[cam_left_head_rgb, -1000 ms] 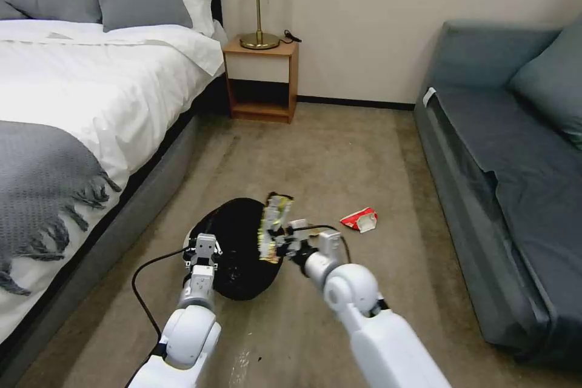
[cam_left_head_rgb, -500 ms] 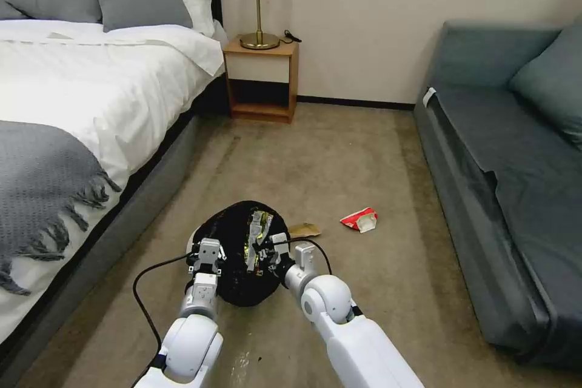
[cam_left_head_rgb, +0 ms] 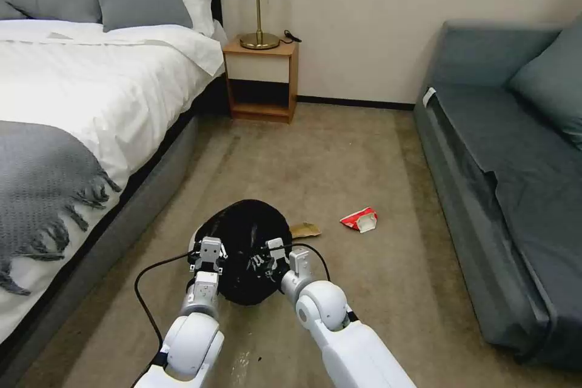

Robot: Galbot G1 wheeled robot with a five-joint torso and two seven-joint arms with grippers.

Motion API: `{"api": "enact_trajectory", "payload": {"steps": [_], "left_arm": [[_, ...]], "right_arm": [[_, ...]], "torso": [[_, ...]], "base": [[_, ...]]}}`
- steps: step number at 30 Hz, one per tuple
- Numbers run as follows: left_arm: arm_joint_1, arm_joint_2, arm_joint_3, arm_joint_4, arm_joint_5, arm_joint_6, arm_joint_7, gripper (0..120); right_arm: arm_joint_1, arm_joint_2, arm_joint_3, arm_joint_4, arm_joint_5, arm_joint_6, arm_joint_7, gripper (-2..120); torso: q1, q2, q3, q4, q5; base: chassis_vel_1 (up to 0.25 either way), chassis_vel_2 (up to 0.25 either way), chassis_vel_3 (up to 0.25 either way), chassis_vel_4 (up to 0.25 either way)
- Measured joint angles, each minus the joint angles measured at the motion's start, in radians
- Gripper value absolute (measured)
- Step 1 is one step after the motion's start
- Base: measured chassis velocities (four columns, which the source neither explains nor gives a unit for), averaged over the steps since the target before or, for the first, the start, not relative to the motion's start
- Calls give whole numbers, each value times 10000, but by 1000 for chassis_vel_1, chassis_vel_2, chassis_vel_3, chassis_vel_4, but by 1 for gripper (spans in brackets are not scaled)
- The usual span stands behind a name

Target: Pick up the trash bin, then pick up the garbage on the floor and place it into the trash bin.

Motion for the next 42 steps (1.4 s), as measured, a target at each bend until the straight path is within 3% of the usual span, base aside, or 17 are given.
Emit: {"api": "enact_trajectory", "payload": {"steps": [1, 2, 8, 16, 23, 35, 42], "left_arm": [[0, 0, 0, 0, 0, 0, 0, 4], [3, 0, -11, 0, -6, -10, 1, 4], [48, 13, -50, -13, -11, -89, 2, 4], [-67, 188, -11, -31, -168, -93, 9, 4], [-144, 484, 7, -109, -335, -44, 32, 4], [-288, 625, 31, -135, -395, -7, 21, 4], [-239, 626, -104, -122, -460, -36, 12, 4]], "right_arm": [[0, 0, 0, 0, 0, 0, 0, 45], [-33, 16, 81, 41, -40, 64, 25, 54], [-221, 40, 488, 541, 46, 363, 246, 77], [-555, -83, 1185, 1065, 14, 987, 650, 99], [-784, -110, 2008, 1194, 44, 1582, 1390, 100], [-1029, -9, 2879, 843, -191, 1702, 2353, 100], [-1120, -132, 3812, -411, -1464, 2010, 2812, 100]], "torso": [[0, 0, 0, 0, 0], [0, 0, 0, 0, 0], [0, 0, 0, 0, 0], [0, 0, 0, 0, 0], [0, 0, 0, 0, 1], [0, 0, 0, -1, 1], [0, 0, 0, -1, 1]], "base": [[0, 0, 0, 0], [0, 0, 0, 0], [0, 0, 0, 0], [0, 0, 0, 0], [0, 0, 0, 0], [0, 0, 0, 0], [0, 0, 0, 0]]}}
